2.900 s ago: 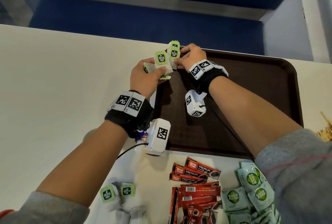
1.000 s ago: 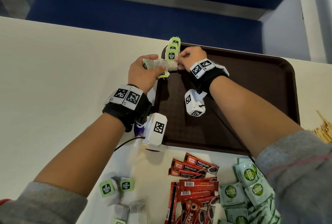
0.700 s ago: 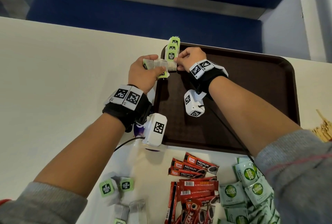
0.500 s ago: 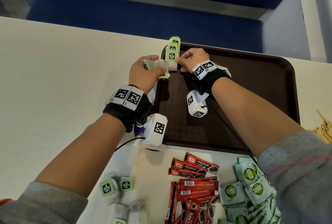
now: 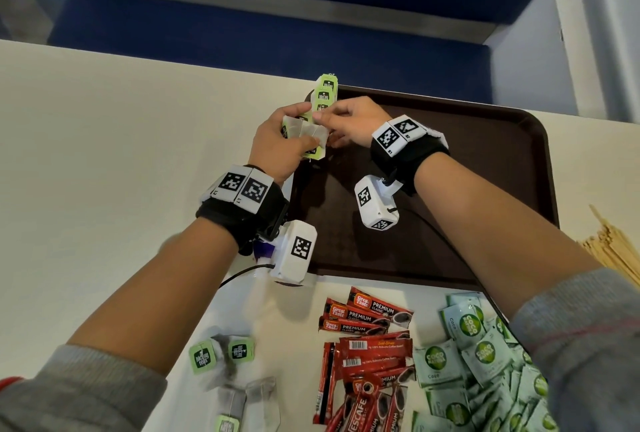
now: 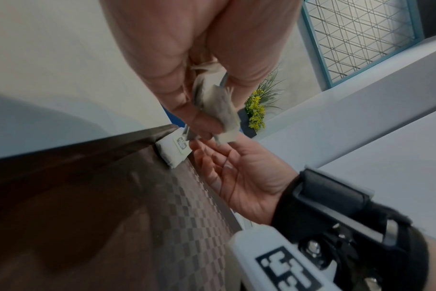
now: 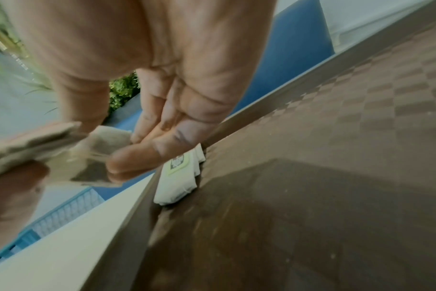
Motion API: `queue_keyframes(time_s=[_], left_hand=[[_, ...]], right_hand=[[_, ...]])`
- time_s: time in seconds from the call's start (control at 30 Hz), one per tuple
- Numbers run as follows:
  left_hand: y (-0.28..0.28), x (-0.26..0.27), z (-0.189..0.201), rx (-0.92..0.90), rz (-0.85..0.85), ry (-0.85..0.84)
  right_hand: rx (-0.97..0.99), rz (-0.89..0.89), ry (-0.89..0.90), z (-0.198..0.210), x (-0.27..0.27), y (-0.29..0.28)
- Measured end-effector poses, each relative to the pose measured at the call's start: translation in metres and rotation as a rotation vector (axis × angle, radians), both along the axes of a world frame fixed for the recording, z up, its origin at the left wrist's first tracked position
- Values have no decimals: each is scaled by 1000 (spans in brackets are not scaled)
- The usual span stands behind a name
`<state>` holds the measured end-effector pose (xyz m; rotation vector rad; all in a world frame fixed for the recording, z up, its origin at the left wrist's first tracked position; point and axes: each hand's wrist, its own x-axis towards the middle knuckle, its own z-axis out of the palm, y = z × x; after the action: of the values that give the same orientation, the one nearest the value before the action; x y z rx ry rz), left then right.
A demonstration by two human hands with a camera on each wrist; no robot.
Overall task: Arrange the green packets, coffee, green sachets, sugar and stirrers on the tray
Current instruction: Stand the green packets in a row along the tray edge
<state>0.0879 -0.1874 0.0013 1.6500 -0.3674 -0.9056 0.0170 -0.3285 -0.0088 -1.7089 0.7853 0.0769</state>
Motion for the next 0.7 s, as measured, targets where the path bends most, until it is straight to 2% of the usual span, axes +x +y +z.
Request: queue_keyframes(time_s=[0.1,0.23,0.53,0.6,0.7], left_hand=[[2,-2,3,-8,-61,10],[4,-3,5,-2,-93,-1],[7,-2,7,39,-207,-36],[7,-2,8,50,-209,-48],[8,0,8,70,-143,-62]], right_hand=[[60,-48,-25,1,-1,0],[7,-28,-35,6,-8,-2],[-26,96,-1,10,-10,-1],[-59,112,7,11,-9,1],[-94,36,-13,6,-7,-1]])
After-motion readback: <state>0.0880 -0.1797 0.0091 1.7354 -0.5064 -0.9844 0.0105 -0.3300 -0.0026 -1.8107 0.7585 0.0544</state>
